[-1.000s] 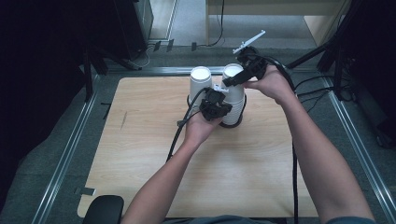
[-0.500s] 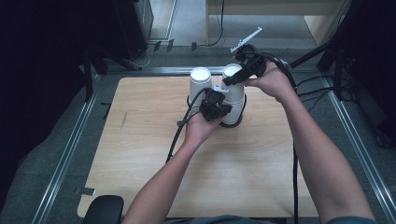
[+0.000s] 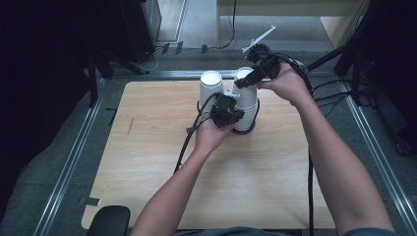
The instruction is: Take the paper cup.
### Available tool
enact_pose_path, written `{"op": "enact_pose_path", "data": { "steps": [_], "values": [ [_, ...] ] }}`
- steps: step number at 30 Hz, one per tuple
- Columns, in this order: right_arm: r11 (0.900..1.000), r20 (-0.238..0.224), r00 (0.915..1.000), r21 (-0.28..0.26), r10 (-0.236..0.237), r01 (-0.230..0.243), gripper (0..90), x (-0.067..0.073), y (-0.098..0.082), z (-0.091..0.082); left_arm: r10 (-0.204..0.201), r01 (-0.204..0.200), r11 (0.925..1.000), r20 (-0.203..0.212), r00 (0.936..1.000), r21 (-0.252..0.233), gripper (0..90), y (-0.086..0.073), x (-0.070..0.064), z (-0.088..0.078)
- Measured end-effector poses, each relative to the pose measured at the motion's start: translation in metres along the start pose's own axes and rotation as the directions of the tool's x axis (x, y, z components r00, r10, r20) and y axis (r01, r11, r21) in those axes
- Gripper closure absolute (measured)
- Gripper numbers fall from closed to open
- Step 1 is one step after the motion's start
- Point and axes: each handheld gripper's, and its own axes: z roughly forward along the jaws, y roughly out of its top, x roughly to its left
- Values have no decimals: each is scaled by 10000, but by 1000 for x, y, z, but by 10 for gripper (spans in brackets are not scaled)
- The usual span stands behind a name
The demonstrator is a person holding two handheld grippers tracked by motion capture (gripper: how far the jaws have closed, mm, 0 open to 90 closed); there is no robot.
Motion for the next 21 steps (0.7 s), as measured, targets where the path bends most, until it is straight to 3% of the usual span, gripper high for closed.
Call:
{"op": "enact_pose_path", "data": {
  "steps": [7,9,21],
  "values": [
    [9999,68,10000,151,-1,0,261,1,3,-1,25,-25,10000,-46,10000,-10,882,0,0,0],
    [9998,20,10000,-165,91,-90,264,-1,5,-7,-19,18,10000,-100,9999,-27,877,0,0,1],
    [9995,-110,9998,-298,140,-143,264,-4,18,-35,-12,12,10000,-41,10000,-1,814,0,0,0]
  ]
}}
